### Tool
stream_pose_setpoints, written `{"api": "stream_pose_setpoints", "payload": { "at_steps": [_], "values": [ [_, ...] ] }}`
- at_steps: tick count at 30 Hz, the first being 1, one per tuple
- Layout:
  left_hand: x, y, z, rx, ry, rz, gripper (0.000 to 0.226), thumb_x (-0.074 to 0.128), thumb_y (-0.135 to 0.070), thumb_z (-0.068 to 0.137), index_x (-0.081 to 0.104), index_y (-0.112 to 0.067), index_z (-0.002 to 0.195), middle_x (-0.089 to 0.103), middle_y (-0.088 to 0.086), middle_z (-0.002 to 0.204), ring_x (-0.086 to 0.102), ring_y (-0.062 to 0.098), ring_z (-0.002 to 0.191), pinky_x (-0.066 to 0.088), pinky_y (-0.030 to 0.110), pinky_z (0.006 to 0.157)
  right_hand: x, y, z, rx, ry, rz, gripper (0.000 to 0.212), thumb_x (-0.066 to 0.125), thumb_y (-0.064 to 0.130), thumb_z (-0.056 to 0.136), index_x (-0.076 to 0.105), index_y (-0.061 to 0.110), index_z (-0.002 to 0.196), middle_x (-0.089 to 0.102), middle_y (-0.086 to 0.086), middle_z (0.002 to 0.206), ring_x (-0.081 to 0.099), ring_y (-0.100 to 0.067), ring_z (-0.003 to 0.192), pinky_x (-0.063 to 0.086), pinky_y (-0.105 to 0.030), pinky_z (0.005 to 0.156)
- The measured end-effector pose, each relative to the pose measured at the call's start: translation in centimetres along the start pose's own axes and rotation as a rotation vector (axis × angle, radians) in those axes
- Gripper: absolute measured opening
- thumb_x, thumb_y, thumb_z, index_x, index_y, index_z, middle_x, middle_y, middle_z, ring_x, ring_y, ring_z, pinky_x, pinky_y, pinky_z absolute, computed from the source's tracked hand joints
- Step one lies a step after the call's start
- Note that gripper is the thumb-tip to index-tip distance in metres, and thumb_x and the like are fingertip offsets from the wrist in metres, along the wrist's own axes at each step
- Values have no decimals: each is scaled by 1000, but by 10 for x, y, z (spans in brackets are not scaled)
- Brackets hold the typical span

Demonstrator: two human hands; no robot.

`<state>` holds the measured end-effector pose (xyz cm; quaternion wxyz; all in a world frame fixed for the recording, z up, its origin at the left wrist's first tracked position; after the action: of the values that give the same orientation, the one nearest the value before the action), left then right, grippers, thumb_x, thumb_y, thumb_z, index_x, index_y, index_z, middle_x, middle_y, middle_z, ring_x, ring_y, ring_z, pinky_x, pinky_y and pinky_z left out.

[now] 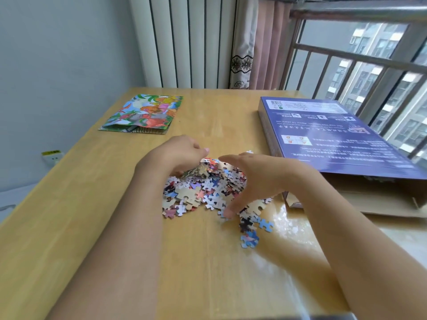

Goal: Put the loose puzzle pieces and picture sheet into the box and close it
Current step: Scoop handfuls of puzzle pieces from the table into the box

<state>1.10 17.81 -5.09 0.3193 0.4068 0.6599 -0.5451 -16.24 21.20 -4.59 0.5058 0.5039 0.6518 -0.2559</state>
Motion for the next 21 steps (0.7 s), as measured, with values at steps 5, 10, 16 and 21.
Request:
{"api": "stream_pose_setpoints", "payload": {
  "at_steps": [5,10,16,21],
  "values": [
    [-1,5,3,-9,-35,-149,38,43,-45,102,61,-20,124,62,4,116,70,22,80,59,41,83,2,5,6,-42,-46,4,110,87,64,58,29,46,149,43,5,136,46,-21,127,46,-43,100],
    [0,10,8,-10,-58,-238,34,45,-42,102,63,-20,122,64,6,109,71,25,85,61,43,80,-2,5,9,-100,-135,67,79,87,49,70,49,37,137,58,4,123,55,-19,106,50,-38,90],
    [0,10,9,12,-83,-262,31,48,-40,101,66,-19,114,67,7,104,68,24,89,61,42,81,-1,7,9,-143,-190,129,57,85,36,75,57,32,124,58,4,117,57,-9,82,52,-33,72],
    [-4,11,12,28,-152,-235,30,50,-40,100,68,-17,104,71,9,98,72,27,85,60,44,83,-4,5,11,-191,-272,166,33,81,22,78,65,26,106,62,6,105,55,-6,79,47,-26,64]
  ]
}}
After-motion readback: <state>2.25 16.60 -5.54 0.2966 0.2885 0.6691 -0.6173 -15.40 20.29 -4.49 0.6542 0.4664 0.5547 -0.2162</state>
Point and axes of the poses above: each hand's wrist, its own z-axis towards the middle knuckle, its own x-axis out of the palm, y = z × x, the point moved 4 cm from there along z, towards the middle knuckle
